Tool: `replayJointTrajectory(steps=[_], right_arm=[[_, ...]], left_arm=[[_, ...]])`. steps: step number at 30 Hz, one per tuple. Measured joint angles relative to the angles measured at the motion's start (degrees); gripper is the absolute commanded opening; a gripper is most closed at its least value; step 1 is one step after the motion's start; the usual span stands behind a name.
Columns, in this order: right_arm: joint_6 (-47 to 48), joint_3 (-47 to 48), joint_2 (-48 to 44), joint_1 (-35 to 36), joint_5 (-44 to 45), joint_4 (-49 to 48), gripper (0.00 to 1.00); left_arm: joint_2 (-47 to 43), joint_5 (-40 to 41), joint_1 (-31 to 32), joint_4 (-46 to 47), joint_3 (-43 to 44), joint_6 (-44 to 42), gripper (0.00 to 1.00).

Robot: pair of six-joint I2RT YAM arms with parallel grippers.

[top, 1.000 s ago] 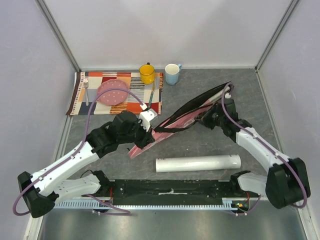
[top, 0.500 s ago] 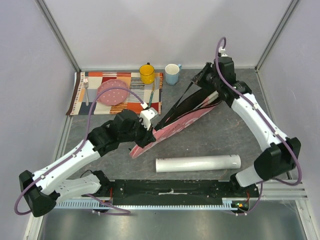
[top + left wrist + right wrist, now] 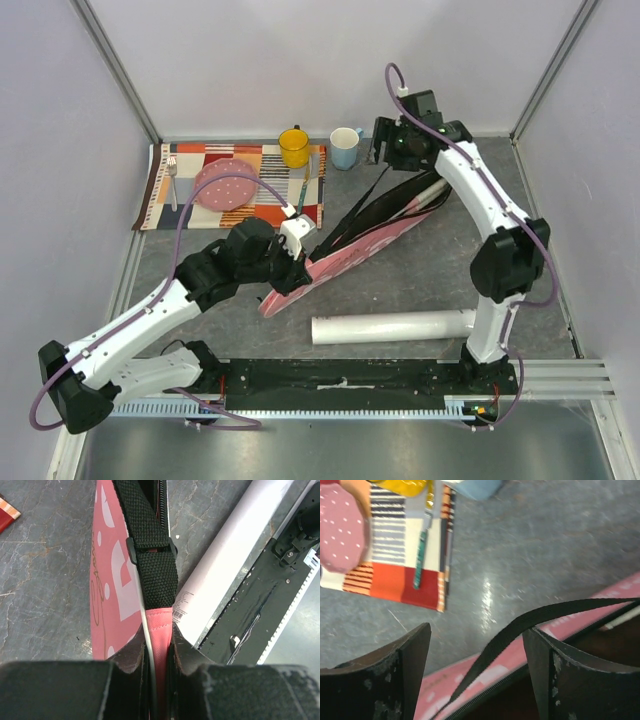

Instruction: Pack up the badminton gear

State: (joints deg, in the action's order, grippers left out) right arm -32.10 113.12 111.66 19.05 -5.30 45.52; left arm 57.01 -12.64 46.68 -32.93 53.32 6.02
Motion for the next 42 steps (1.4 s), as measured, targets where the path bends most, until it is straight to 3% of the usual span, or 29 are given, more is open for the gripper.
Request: replayJointTrajectory(steps=[9, 12, 15, 21, 26, 27, 30, 37, 42], right_arm=[[5.33, -19.45, -20.57, -5.46, -2.64, -1.07, 0.85], [6.14, -24.26, -25.27, -4.61, -3.02, -1.38, 0.79], [5.97, -28.5, -30.05, -4.39, -3.02, -2.16, 0.64], [4.28, -40.81, -41.27, -2.25, -10.23, -8.11, 0.68], [5.68, -43.98, -42.93, 9.03, -15.1, -13.0, 0.71], [6.01, -45.11, -43.67, 10.67, -15.69, -14.12, 0.77], [6.75, -46.45, -46.01, 12.17, -12.52, -14.53, 0.79], [1.57, -38.84, -36.92, -0.7, -8.52, -12.98, 0.69], [1.25, -39.41, -32.92, -8.07, -2.12, -9.38, 0.68]], left_arm=[[0.7, -1.25, -0.11, -0.28, 0.68, 1.36, 0.02], [0.74, -1.27, -0.28, -0.26, 0.72, 1.88, 0.02], [0.68, -0.98, -0.39, -0.26, 0.74, 2.1, 0.02], [0.04, -0.9, -0.48, -0.55, 0.72, 2.29, 0.02], [-0.2, -0.96, -0.48, -0.74, 0.63, 2.25, 0.02], [-0.33, -1.03, -0.5, -0.63, 0.48, 2.25, 0.02], [-0.98, -1.25, -0.48, -0.07, -0.28, 2.1, 0.02], [-1.16, -0.98, -0.48, -0.07, -0.42, 1.31, 0.02], [-1.2, -0.94, -0.48, 0.04, -0.48, 1.18, 0.02]])
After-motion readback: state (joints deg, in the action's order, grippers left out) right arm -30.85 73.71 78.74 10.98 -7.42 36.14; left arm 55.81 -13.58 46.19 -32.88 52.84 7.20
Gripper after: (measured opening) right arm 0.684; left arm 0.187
